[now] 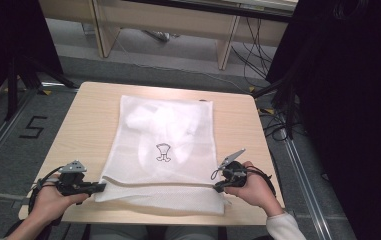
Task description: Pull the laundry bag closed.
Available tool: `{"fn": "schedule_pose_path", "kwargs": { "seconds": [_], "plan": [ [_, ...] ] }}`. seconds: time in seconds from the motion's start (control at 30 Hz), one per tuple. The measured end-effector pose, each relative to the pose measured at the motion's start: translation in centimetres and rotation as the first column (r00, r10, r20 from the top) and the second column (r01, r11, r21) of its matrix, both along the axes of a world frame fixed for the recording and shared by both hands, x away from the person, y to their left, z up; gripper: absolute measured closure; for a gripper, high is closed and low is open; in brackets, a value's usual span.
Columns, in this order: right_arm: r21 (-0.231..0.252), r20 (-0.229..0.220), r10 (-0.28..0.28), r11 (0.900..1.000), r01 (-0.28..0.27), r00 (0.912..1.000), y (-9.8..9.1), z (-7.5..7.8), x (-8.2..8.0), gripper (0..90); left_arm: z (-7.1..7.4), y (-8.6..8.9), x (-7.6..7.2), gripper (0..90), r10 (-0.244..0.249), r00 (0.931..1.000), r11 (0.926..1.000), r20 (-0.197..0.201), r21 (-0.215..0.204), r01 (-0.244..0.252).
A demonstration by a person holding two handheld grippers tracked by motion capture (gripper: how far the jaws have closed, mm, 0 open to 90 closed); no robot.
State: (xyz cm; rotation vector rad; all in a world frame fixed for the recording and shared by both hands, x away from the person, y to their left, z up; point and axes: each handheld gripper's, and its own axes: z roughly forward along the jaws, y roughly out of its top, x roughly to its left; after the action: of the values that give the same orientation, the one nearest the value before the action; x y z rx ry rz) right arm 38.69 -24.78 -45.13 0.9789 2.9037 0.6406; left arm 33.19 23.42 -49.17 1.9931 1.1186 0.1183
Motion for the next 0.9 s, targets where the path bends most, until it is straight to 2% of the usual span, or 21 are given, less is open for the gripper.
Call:
{"fn": "schedule_pose_path", "kwargs": {
  "seconds": [0.2,0.27,0.33,0.37,0.47,0.5,0.57,0.6,0.63,0.67,0.73,0.77,0.83,0.87,0.9],
  "plan": [
    [0.005,-0.029,-0.019,0.9998,0.019,0.9994,-0.23,0.01,-0.14,82.6,-0.02,-0.04,-0.02,86.2,-0.002,1.0,1.0,-0.004,-0.006,0.001],
    [-0.006,-0.013,-0.014,0.9999,0.013,0.9998,-0.27,0.0,-0.04,82.6,0.05,-0.01,-0.03,86.2,-0.008,0.9998,0.9999,-0.017,0.007,0.009],
    [-0.004,-0.025,-0.022,0.9998,0.022,0.9994,-0.25,0.01,-0.12,82.6,0.02,0.0,0.0,86.2,-0.013,0.9996,0.9999,-0.025,0.004,0.013],
    [-0.019,-0.009,-0.009,0.9998,0.009,0.9999,-0.38,-0.02,0.01,82.6,-0.04,0.03,0.0,86.2,-0.012,0.9998,0.9999,-0.017,0.005,0.012],
    [-0.021,-0.008,0.007,0.9997,-0.007,0.9999,-0.56,-0.26,0.16,82.6,-0.11,-0.01,-0.01,86.2,-0.007,0.9999,1.0,-0.012,0.0,0.007],
    [-0.022,-0.009,0.006,0.9997,-0.006,0.9999,-0.56,-0.24,0.16,82.6,0.0,0.07,0.03,86.2,-0.02,0.9994,0.9997,-0.027,0.011,0.02],
    [-0.023,-0.004,0.009,0.9997,-0.009,1.0,-0.55,-0.26,0.16,82.6,-0.02,0.08,0.03,86.2,-0.02,0.9994,0.9997,-0.028,0.01,0.021],
    [-0.024,-0.006,0.009,0.9997,-0.009,0.9999,-0.56,-0.27,0.17,82.7,-0.11,0.0,0.0,86.2,-0.01,0.9998,0.9999,-0.017,0.002,0.011],
    [-0.025,-0.008,0.008,0.9997,-0.008,0.9999,-0.57,-0.3,0.17,82.6,-0.09,-0.03,-0.02,86.2,-0.008,0.9998,0.9999,-0.019,0.008,0.008],
    [-0.032,-0.018,0.007,0.9995,-0.007,0.9998,-0.56,-0.34,0.17,82.6,0.01,0.22,0.09,86.2,-0.044,0.9986,0.9985,-0.031,0.033,0.045],
    [-0.03,-0.015,0.003,0.9995,-0.003,0.9999,-0.6,-0.43,0.19,82.6,-0.05,0.11,0.03,86.2,-0.024,0.9993,0.9993,-0.03,0.027,0.025],
    [-0.029,-0.019,0.006,0.9996,-0.006,0.9998,-0.62,-0.43,0.21,82.6,-0.04,0.22,0.03,86.2,-0.037,0.999,0.9985,-0.026,0.039,0.038],
    [-0.033,-0.013,0.006,0.9994,-0.006,0.9999,-0.56,-0.42,0.18,82.6,-0.11,0.08,0.03,86.1,-0.026,0.9991,0.9993,-0.034,0.027,0.027],
    [-0.04,-0.022,-0.013,0.9991,0.012,0.9997,-0.45,-0.38,0.05,82.6,-0.08,0.21,0.06,86.1,-0.045,0.9983,0.9978,-0.036,0.046,0.046],
    [-0.038,-0.026,-0.017,0.9992,0.016,0.9995,-0.42,-0.43,0.02,82.6,-0.33,-0.14,-0.04,86.0,-0.012,0.9995,0.9999,-0.031,0.003,0.012]
  ]
}}
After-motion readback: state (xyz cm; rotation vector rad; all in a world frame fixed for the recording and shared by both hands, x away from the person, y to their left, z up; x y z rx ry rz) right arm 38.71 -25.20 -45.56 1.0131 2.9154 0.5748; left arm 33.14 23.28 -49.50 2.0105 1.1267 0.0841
